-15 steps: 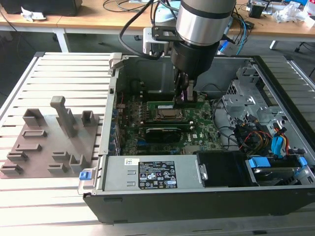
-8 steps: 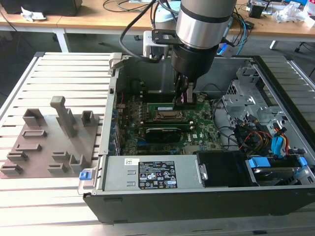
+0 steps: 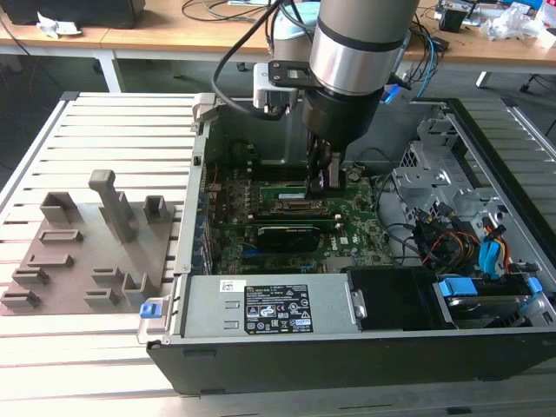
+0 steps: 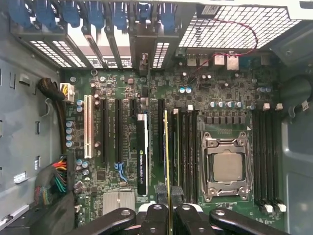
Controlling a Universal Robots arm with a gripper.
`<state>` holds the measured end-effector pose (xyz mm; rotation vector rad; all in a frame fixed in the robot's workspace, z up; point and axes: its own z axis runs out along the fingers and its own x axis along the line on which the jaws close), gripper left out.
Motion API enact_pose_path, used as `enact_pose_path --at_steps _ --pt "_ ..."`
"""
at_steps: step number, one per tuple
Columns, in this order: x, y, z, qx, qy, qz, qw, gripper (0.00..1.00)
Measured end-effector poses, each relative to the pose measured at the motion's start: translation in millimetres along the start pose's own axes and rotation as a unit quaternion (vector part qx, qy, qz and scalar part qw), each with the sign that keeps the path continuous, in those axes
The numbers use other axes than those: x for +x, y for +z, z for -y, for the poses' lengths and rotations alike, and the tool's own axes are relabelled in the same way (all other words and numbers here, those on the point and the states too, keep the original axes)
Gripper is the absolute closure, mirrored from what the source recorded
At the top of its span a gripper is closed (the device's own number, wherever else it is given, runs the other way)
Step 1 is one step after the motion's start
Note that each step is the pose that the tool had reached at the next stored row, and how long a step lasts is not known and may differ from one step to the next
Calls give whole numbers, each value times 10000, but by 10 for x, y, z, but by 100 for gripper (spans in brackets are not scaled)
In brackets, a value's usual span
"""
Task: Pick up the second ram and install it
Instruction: 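Insert the second ram into the second slot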
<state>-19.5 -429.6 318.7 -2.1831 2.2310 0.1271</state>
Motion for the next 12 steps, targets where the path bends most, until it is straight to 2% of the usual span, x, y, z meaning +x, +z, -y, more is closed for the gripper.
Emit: enact_pose_path --at_steps 9,12 --pt "8 122 9 -11 1 0 10000 86" --pt "-48 172 10 -12 0 5 10000 86"
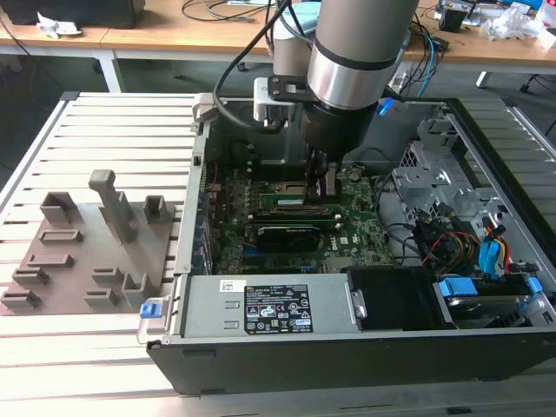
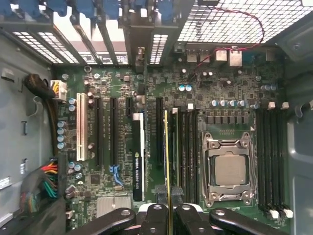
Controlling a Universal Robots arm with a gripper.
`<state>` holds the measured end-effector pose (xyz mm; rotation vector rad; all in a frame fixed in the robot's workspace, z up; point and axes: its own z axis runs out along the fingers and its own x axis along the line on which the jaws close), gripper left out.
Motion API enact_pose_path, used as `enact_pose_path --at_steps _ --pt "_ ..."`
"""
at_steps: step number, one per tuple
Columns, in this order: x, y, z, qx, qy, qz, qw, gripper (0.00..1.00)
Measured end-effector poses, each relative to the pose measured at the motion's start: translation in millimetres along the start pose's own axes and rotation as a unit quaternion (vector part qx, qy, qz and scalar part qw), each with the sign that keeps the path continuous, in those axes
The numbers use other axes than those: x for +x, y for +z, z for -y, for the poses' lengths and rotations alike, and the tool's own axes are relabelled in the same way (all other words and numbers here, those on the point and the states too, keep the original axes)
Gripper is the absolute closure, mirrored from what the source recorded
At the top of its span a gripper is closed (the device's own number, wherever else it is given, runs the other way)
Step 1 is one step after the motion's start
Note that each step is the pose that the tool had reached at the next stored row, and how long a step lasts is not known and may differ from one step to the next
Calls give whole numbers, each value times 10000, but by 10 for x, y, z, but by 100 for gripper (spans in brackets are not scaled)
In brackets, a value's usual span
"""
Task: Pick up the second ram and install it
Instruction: 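Insert the second ram into the second slot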
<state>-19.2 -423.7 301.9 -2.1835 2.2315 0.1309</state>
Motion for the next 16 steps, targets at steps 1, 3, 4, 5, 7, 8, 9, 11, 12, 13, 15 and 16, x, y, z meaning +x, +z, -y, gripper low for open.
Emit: enact_pose_path --at_steps 1,3,4,5,7,8,9,11,12,13,15,16 --pt "-22 8 0 0 0 1 10000 86" --pt "-101 40 -1 0 0 6 10000 86" --pt "-133 55 -1 0 0 13 10000 86" --pt "-155 66 -1 0 2 14 10000 86" --pt "-212 98 -1 0 4 14 10000 86" --pt "-232 108 0 0 3 14 10000 86" --pt "-263 142 2 0 3 15 10000 86" --pt "-264 258 8 0 4 14 10000 86" --pt "-262 278 10 0 3 15 10000 86" --pt "-261 296 10 -1 4 14 10000 86" --pt "-258 335 12 -1 3 15 10000 86" --pt "-258 351 13 -1 4 15 10000 86"
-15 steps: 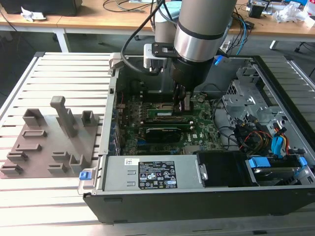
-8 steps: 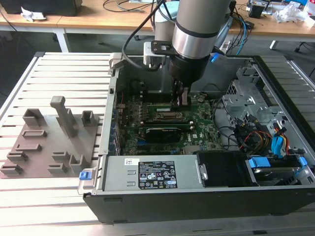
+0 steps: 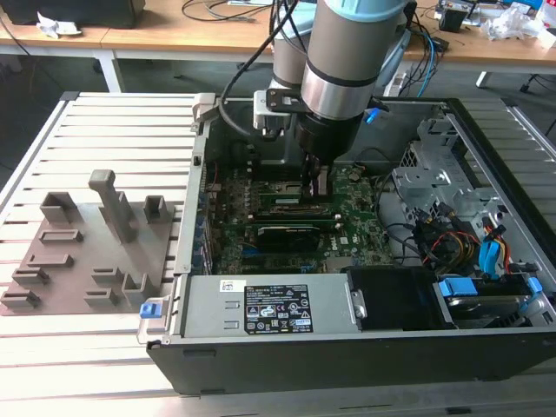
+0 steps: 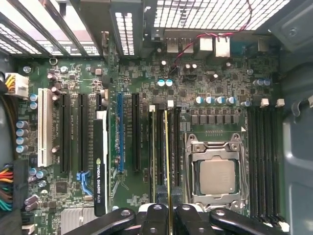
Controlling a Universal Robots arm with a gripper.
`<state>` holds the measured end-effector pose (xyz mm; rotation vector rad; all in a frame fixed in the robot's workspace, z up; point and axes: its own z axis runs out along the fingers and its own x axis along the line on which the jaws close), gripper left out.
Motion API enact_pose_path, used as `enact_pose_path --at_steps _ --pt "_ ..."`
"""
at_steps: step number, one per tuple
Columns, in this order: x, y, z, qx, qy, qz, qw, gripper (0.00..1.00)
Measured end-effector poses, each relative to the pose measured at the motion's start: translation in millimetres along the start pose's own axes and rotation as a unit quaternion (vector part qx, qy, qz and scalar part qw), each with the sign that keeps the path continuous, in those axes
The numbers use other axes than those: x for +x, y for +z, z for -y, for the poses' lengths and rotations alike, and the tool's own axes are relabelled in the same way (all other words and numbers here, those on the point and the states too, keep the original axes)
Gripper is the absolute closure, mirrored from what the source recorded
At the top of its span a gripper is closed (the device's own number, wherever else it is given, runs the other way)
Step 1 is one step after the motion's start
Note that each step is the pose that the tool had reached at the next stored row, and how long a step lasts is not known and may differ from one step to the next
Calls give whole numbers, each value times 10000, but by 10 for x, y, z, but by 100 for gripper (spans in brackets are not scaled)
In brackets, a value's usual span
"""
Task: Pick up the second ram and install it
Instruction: 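Insert the second ram into the second slot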
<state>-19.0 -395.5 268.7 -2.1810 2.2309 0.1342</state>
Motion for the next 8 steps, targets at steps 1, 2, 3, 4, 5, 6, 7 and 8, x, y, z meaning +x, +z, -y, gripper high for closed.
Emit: enact_pose_path --at_steps 1,2,3,4,5,6,7,8 --pt "1 23 1 0 0 0 10000 86" --pt "3 57 3 0 0 0 10000 86" --pt "4 72 3 0 2 0 10000 86" --pt "5 81 4 1 12 2 10000 86" --pt "5 89 4 2 33 6 10000 86" --pt "5 101 5 5 64 18 10000 86" --pt "5 114 4 6 101 48 9999 86" --pt "3 128 5 8 133 95 9999 86"
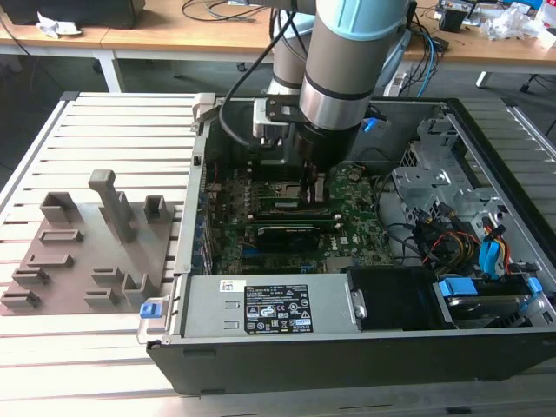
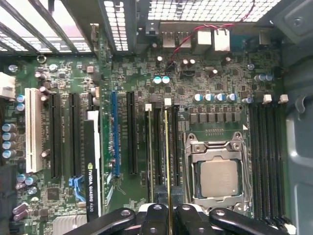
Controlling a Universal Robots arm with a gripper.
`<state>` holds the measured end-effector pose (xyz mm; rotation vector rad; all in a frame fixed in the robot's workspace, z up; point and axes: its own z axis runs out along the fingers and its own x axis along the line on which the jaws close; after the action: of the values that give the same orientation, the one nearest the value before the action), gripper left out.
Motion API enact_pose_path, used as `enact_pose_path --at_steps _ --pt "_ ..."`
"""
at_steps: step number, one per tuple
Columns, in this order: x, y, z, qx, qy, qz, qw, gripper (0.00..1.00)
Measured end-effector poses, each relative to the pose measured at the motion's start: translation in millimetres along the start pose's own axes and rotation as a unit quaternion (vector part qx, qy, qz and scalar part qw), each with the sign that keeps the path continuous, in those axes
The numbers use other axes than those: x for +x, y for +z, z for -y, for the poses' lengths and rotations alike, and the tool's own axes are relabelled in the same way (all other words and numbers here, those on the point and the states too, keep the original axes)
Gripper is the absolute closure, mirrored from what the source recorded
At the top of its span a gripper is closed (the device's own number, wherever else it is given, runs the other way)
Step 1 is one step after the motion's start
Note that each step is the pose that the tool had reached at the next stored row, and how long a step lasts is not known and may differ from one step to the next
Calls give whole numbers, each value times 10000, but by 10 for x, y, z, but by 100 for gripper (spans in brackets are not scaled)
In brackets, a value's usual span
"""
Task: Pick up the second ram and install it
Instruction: 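Insert the second ram into the second slot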
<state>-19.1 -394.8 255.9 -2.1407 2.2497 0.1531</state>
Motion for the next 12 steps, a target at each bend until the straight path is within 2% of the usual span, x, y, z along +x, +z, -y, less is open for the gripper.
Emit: enact_pose_path --at_steps 2,3,12 --pt "3 27 -31 4 73 55 10000 86" --pt "4 41 -45 5 88 62 9999 86" --pt "0 241 -38 -3 8 59 10000 86"
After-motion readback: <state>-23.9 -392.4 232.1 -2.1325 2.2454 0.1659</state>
